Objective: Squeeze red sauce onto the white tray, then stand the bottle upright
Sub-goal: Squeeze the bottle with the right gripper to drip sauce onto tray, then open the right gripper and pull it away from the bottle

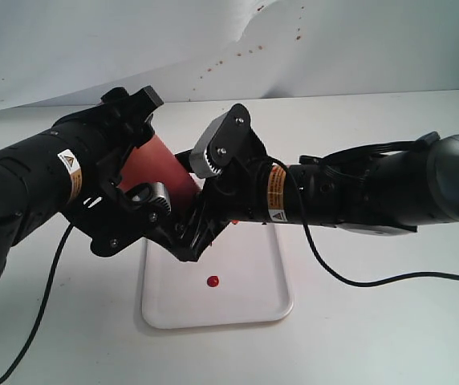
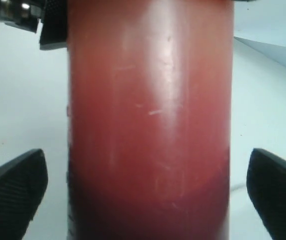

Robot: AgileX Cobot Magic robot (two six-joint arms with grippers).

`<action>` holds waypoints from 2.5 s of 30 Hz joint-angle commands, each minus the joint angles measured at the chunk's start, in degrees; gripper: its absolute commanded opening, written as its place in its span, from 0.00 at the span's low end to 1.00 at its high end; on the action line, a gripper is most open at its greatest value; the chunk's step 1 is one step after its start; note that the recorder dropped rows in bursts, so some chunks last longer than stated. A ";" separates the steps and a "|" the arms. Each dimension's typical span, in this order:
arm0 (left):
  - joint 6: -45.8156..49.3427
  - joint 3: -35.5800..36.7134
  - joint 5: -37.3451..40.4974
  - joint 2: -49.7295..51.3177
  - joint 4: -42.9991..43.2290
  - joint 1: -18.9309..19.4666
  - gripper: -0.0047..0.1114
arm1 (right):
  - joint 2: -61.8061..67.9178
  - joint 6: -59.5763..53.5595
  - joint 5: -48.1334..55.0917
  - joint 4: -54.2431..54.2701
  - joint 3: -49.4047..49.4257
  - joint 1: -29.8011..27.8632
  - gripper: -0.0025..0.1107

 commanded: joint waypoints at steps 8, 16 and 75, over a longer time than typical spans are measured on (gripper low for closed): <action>-0.88 -0.80 1.06 -0.45 0.89 -0.16 0.04 | 0.00 -0.20 -0.13 -0.57 -0.33 0.16 0.02; -0.88 -0.80 1.06 -0.45 0.89 -0.16 0.04 | 0.00 -0.20 -1.37 -0.17 -0.33 0.16 0.02; -1.16 -0.69 1.73 -0.45 -7.58 -0.16 0.04 | -7.01 27.31 -10.81 -25.04 -0.33 -10.77 0.86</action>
